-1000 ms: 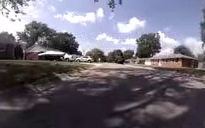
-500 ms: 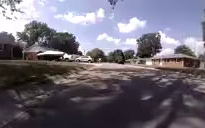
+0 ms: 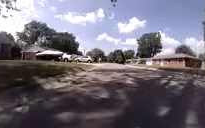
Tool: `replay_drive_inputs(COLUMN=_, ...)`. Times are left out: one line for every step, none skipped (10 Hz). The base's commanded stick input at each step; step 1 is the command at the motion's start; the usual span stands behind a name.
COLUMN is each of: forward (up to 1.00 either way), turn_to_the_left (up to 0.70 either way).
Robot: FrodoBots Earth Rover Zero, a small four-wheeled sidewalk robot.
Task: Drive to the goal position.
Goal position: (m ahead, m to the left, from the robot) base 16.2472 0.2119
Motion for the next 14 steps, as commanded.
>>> replay_drive_inputs(forward=1.0, turn_to_the_left=0.0)
replay_drive_inputs(forward=1.0, turn_to_the_left=0.0)
replay_drive_inputs(forward=1.0, turn_to_the_left=0.01)
replay_drive_inputs(forward=1.0, turn_to_the_left=0.02)
replay_drive_inputs(forward=1.0, turn_to_the_left=0.02)
replay_drive_inputs(forward=1.0, turn_to_the_left=0.01)
replay_drive_inputs(forward=1.0, turn_to_the_left=0.0)
replay_drive_inputs(forward=1.0, turn_to_the_left=0.0)
replay_drive_inputs(forward=1.0, turn_to_the_left=0.0)
replay_drive_inputs(forward=1.0, turn_to_the_left=0.0)
replay_drive_inputs(forward=1.0, turn_to_the_left=0.0)
replay_drive_inputs(forward=1.0, turn_to_the_left=0.0)
replay_drive_inputs(forward=1.0, turn_to_the_left=0.0)
replay_drive_inputs(forward=1.0, turn_to_the_left=0.0)
